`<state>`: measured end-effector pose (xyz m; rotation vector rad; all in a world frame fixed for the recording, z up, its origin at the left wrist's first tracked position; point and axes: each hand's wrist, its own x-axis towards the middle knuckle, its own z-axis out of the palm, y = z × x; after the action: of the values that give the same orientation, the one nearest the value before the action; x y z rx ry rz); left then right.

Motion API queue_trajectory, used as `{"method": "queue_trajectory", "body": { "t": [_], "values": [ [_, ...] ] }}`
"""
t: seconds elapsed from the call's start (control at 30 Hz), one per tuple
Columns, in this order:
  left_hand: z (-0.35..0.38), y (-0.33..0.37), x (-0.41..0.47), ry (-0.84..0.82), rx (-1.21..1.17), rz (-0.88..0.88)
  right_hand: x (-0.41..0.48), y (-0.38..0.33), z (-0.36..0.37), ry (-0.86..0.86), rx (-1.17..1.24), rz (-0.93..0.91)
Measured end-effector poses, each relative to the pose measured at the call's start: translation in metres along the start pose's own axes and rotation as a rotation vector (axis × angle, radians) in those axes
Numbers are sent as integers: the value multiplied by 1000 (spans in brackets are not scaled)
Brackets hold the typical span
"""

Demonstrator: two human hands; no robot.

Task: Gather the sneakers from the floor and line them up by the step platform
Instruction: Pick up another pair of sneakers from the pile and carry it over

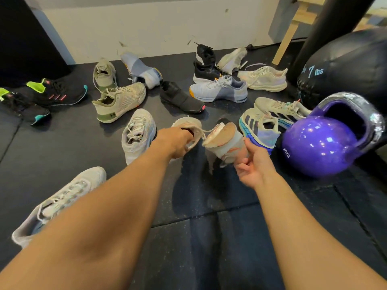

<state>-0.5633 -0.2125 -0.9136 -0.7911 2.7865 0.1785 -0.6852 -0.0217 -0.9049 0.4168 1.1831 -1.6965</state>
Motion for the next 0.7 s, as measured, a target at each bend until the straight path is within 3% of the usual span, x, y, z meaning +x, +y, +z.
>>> {"method": "queue_trajectory", "body": {
  "t": [0.07,0.2,0.3,0.43,0.53,0.7],
  "values": [
    [2,3,-1,-23,28,29,-1,0,-1,-12,-129,-52],
    [14,12,-4,-172,2,-5,-3,16,11,-30,-1248,-396],
    [39,13,-7,-340,-82,-109,-1,37,15,-65,-1672,-405],
    [56,13,-14,-529,-167,-192,8,52,17,112,-1915,-442],
    [48,9,-14,-605,-401,-282,7,53,21,146,-1937,-529],
    [-2,30,-37,-406,-592,-286,-40,18,40,99,-2037,-525]
  ]
}}
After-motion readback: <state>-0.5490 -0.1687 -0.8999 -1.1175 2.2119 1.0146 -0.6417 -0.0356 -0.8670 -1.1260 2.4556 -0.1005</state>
